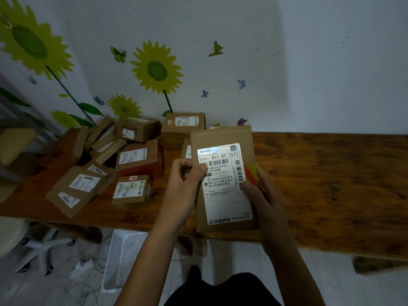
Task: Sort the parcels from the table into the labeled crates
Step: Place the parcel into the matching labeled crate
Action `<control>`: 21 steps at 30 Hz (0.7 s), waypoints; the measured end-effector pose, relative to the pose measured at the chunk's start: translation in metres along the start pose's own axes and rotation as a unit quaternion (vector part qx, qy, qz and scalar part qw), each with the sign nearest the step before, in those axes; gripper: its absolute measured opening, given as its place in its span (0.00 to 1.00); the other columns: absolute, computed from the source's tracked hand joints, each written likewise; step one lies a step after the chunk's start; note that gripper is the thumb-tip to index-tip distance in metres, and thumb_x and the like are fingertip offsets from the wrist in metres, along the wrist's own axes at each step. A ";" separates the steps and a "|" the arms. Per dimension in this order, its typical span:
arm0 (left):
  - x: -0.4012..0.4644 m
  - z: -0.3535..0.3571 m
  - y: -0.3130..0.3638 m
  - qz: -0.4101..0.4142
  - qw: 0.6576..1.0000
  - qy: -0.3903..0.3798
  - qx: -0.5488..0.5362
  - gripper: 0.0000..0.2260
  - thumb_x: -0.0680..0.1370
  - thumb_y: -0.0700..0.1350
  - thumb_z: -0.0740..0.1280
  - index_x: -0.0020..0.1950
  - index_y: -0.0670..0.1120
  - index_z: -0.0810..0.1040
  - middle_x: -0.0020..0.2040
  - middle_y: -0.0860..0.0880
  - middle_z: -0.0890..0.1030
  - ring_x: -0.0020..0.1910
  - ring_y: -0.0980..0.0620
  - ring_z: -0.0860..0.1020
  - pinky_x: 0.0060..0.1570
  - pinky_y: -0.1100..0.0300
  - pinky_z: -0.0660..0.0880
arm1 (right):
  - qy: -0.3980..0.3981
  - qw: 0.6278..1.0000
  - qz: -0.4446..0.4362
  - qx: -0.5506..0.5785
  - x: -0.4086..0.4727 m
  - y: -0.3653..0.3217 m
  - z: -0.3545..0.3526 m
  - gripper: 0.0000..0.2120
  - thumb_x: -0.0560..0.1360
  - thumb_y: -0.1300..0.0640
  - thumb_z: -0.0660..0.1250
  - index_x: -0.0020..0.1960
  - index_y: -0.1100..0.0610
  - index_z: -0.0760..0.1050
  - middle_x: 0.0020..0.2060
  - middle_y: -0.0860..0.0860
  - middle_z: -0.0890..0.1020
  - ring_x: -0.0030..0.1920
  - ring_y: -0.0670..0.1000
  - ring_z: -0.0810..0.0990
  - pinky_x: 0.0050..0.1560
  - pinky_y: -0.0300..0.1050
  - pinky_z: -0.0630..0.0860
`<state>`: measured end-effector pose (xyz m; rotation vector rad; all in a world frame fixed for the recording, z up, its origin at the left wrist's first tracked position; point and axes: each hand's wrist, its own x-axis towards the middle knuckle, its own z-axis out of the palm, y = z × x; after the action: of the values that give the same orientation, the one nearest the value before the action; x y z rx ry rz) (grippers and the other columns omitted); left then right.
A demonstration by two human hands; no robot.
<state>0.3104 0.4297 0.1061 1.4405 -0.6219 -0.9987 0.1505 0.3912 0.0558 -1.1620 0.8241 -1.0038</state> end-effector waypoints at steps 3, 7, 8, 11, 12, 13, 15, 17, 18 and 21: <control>-0.001 0.000 0.000 0.004 1.000 -0.002 -0.001 0.08 0.79 0.46 0.67 0.55 0.45 0.72 0.48 0.46 0.86 0.43 0.50 0.85 0.41 0.55 0.80 | 0.000 1.000 -0.002 0.001 0.000 0.000 -0.001 0.38 0.68 0.38 0.69 0.75 0.45 0.67 0.59 0.44 0.84 0.57 0.50 0.84 0.47 0.46 0.84; -0.001 0.001 0.000 0.008 1.000 -0.007 0.003 0.09 0.79 0.45 0.67 0.56 0.45 0.72 0.48 0.46 0.86 0.45 0.49 0.85 0.42 0.55 0.80 | 0.003 1.000 -0.006 0.007 0.000 -0.001 -0.003 0.30 0.73 0.46 0.68 0.75 0.46 0.68 0.58 0.43 0.84 0.57 0.50 0.84 0.46 0.45 0.83; -0.002 0.001 0.000 0.009 1.000 -0.007 0.003 0.09 0.80 0.45 0.67 0.57 0.45 0.72 0.48 0.47 0.86 0.45 0.49 0.85 0.42 0.55 0.80 | 0.002 1.000 -0.008 0.004 0.000 0.000 -0.003 0.29 0.74 0.47 0.66 0.74 0.46 0.68 0.58 0.43 0.84 0.57 0.50 0.85 0.46 0.45 0.83; -0.002 0.001 -0.001 0.010 1.000 -0.008 0.004 0.08 0.80 0.45 0.67 0.56 0.46 0.72 0.48 0.47 0.86 0.45 0.49 0.85 0.43 0.54 0.80 | 0.003 1.000 -0.008 0.002 0.000 0.001 -0.005 0.29 0.74 0.48 0.66 0.75 0.47 0.68 0.58 0.45 0.84 0.57 0.51 0.85 0.47 0.47 0.84; -0.002 0.002 -0.001 0.010 1.000 -0.011 0.005 0.08 0.80 0.45 0.67 0.57 0.46 0.72 0.49 0.47 0.86 0.46 0.48 0.85 0.43 0.54 0.80 | 0.003 1.000 -0.008 0.002 0.000 0.001 -0.005 0.30 0.74 0.47 0.67 0.75 0.47 0.68 0.58 0.45 0.84 0.57 0.51 0.84 0.48 0.47 0.84; -0.003 0.002 -0.002 0.011 1.000 -0.013 0.008 0.08 0.80 0.45 0.67 0.57 0.46 0.72 0.49 0.47 0.86 0.46 0.48 0.85 0.43 0.54 0.80 | 0.004 1.000 -0.008 0.002 0.000 0.001 -0.005 0.32 0.73 0.45 0.69 0.75 0.48 0.67 0.59 0.45 0.84 0.57 0.52 0.84 0.48 0.47 0.84; -0.003 0.001 -0.002 0.014 1.000 -0.018 0.010 0.08 0.80 0.44 0.67 0.57 0.46 0.72 0.48 0.48 0.86 0.46 0.50 0.85 0.41 0.57 0.80 | 0.005 1.000 -0.008 0.002 0.000 0.001 -0.005 0.36 0.70 0.40 0.69 0.76 0.48 0.67 0.59 0.45 0.84 0.58 0.52 0.84 0.47 0.47 0.84; -0.003 0.001 -0.003 0.016 1.000 -0.019 0.014 0.08 0.80 0.44 0.67 0.57 0.46 0.73 0.48 0.49 0.86 0.46 0.50 0.85 0.41 0.56 0.80 | 0.006 1.000 -0.011 0.002 -0.001 0.001 -0.005 0.36 0.69 0.39 0.68 0.75 0.48 0.67 0.59 0.46 0.84 0.57 0.52 0.84 0.47 0.46 0.83; -0.003 0.001 -0.004 0.017 1.000 -0.019 0.016 0.08 0.80 0.44 0.67 0.57 0.47 0.73 0.49 0.49 0.86 0.47 0.49 0.85 0.43 0.55 0.80 | 0.005 1.000 -0.012 0.003 -0.001 0.000 -0.005 0.36 0.69 0.40 0.68 0.75 0.48 0.68 0.59 0.46 0.84 0.57 0.52 0.84 0.46 0.46 0.83; -0.003 0.001 -0.004 0.020 0.999 -0.022 0.017 0.08 0.80 0.44 0.67 0.57 0.47 0.73 0.50 0.48 0.86 0.48 0.47 0.85 0.45 0.52 0.80 | 0.004 1.000 -0.014 0.011 -0.001 0.000 -0.007 0.31 0.73 0.44 0.69 0.74 0.47 0.68 0.59 0.46 0.84 0.57 0.52 0.84 0.46 0.45 0.83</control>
<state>0.3077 0.4326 0.1033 1.4346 -0.7004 -0.9949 0.1442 0.3898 0.0541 -1.1538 0.8039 -1.0388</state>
